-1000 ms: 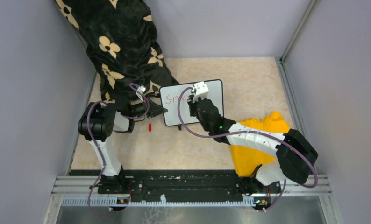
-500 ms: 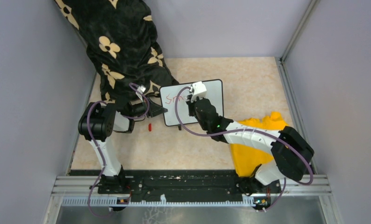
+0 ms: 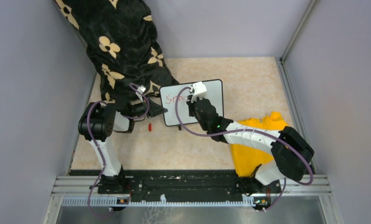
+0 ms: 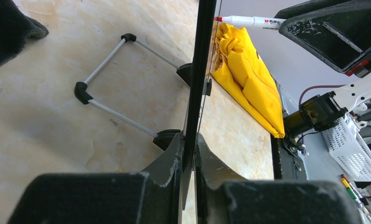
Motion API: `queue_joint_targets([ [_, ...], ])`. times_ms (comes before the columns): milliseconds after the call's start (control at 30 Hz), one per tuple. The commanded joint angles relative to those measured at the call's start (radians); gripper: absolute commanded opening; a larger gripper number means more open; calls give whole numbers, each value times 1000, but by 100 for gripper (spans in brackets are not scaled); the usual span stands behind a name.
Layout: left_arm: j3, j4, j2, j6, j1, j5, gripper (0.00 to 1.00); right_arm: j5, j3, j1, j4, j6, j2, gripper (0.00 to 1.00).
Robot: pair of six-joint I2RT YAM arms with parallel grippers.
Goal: Write a sentence on the whiteboard
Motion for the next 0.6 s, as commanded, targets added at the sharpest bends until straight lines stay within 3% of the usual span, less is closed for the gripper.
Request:
queue_joint_targets([
  [0,-14,-20,16,11,2,9,0,4,-20,-14,19,14,-25,0],
  [567,-14,-21,16,12,3,9,0,-15,-26,-14,2,33,-82,0],
])
